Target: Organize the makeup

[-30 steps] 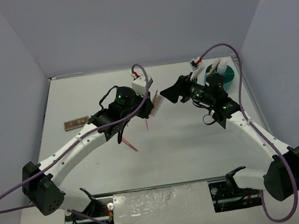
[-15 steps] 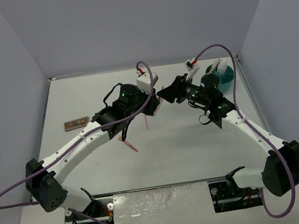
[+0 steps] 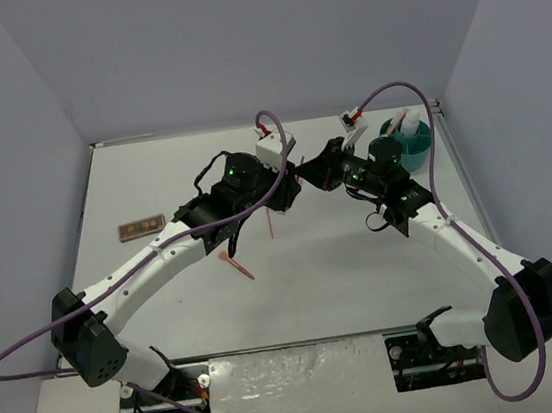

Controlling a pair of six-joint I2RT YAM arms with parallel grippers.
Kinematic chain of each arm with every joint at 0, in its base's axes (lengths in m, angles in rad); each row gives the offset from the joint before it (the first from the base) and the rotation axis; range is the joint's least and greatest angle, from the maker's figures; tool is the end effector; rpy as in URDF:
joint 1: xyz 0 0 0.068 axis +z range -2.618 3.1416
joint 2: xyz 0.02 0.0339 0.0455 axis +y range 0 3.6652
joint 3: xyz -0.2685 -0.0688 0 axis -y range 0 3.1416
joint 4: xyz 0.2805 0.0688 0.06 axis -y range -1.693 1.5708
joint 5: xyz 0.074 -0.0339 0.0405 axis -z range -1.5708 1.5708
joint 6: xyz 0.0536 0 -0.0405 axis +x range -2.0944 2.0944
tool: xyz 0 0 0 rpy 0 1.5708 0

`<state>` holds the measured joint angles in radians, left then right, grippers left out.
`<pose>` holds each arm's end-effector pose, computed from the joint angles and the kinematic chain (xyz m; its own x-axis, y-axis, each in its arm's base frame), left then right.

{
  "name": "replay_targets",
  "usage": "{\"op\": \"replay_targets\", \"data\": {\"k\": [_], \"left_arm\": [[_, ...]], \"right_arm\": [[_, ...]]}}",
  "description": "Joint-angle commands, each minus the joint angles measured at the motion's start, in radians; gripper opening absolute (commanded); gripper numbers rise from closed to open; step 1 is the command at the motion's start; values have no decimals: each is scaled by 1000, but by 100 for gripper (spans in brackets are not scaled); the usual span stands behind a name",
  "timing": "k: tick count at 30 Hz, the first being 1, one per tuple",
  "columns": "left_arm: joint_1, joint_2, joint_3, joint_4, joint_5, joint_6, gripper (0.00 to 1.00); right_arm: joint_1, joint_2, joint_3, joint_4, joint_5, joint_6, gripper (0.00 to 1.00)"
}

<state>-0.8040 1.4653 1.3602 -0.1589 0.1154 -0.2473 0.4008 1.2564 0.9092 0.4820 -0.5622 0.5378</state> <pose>0.2730 -0.2922 0.3775 -0.3695 0.0331 -0.9286 0.7240 0.6366 -0.2654 0.3014 0.1587 0.3459 -0.3120 0.3385 -0.8877 -0.7646 0.4652 0.4461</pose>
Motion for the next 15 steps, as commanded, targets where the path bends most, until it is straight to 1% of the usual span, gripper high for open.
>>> {"op": "replay_targets", "data": {"k": [1,4,7,9,10,13,15], "left_arm": [[-6,-15,62,40,-17,-7,50],[-3,-28,65,-5,-74,-14,74],[11,-53,64,-67,-151,-36,90],[38,-78,60,-121,-196,-60,95],[67,-99,59,-166,-217,-79,97],[175,-149,36,-262,-211,-112,97],[225,-197,5,-292,-201,-121,97]], "right_arm": [[-2,-42,52,-28,122,-88,0],[-12,-74,63,-100,244,-167,0],[-42,-105,72,-159,428,-229,0],[-80,-120,71,-182,512,-261,0],[-117,-127,69,-187,535,-269,0],[-221,-124,73,-189,647,-303,0],[-253,-110,78,-182,698,-332,0]]}}
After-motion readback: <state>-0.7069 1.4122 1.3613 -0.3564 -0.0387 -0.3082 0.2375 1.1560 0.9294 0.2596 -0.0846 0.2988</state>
